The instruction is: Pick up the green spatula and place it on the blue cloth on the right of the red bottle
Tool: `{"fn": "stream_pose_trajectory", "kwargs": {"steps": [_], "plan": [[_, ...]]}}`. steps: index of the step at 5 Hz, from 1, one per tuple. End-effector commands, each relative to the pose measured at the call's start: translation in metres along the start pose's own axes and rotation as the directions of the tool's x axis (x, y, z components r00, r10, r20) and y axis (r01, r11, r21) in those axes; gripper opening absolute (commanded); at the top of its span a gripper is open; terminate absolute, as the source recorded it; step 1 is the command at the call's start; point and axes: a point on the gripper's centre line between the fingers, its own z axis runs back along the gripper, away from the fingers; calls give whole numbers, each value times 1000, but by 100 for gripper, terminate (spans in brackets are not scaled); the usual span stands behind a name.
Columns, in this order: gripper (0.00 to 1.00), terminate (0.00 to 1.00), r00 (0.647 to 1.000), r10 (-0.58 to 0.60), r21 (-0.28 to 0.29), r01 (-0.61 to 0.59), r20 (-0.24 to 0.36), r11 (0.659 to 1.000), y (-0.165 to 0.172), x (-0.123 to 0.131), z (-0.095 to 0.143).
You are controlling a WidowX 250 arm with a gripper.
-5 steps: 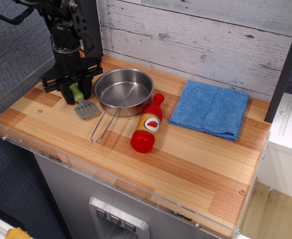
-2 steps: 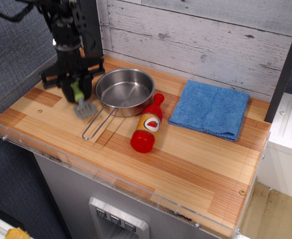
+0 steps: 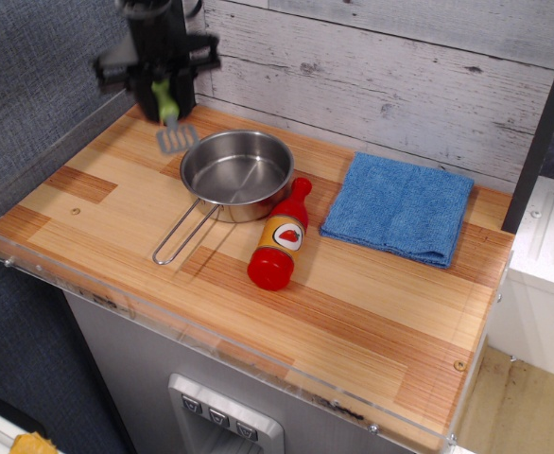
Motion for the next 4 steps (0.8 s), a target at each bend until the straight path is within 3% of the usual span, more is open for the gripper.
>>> {"fn": "stream_pose_trajectory", "kwargs": {"steps": [1,2,4], "plan": [[0,0,950,-310,-173,311,36,934,-40,9,47],[0,0,895,-446,-219,440,28,871,-55,-5,52],[0,0,815,-578,-285,563,38,775,-76,-30,61]]}}
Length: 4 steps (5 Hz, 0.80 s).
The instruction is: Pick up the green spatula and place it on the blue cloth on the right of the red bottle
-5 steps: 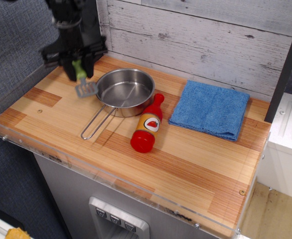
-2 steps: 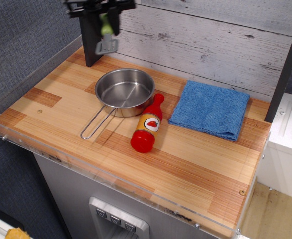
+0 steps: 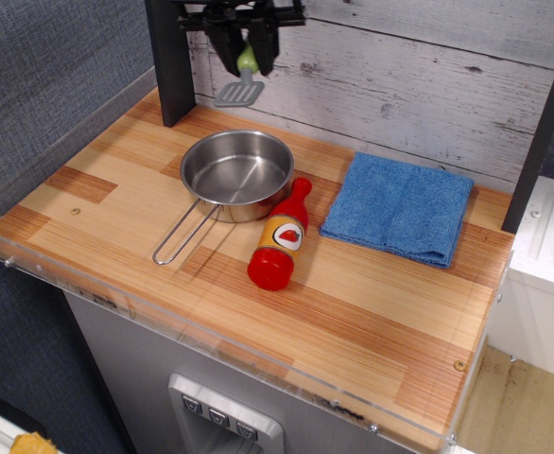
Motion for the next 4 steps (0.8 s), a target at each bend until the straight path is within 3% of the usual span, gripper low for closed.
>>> {"fn": "stream_pose_trajectory", "kwargs": {"steps": [1,2,4], "plan": [[0,0,990,-141,-84,141,7,986,-40,-20,10],[0,0,991,-132,-127,133,17,983,-63,-38,-1],[0,0,979,-205,-153,205,11,967,-90,-71,-1]]}}
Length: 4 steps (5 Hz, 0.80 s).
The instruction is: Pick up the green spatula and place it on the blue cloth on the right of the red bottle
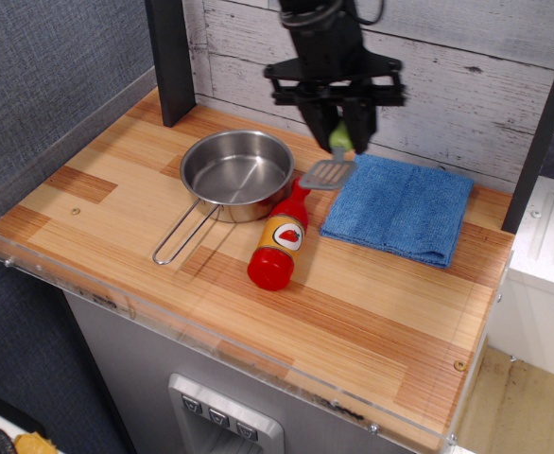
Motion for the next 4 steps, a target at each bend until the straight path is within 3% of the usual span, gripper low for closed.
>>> {"fn": "stream_pose_trajectory", "kwargs": {"steps": [1,2,3,4], "plan": [[0,0,999,-26,-17,27,41,999,-9,-26,7],[0,0,998,6,-8,-5,70,1000,-2,-31,-8],[0,0,998,32,-3,-32,63,999,3,-29,-25],[0,0,992,55,-18,-53,118,998,4,-24,-42]]}}
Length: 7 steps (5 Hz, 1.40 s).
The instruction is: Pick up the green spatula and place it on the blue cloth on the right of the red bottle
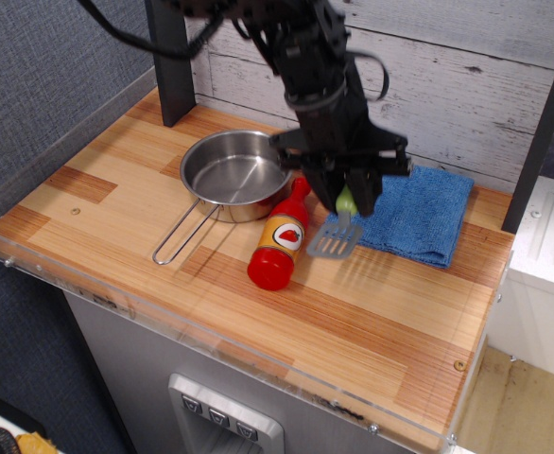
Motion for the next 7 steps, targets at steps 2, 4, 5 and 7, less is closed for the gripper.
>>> {"fn": "stream_pose_trajectory", "kwargs": {"steps": [2,4,5,7], "plan": [[0,0,994,15,27,-18,104,999,5,6,-25],[100,0,995,29,85,-38,98,996,6,9,-26],[100,0,995,27,101,-37,96,994,7,8,-25],[100,0,986,11,83,-25,165,996,13,27,23]]}}
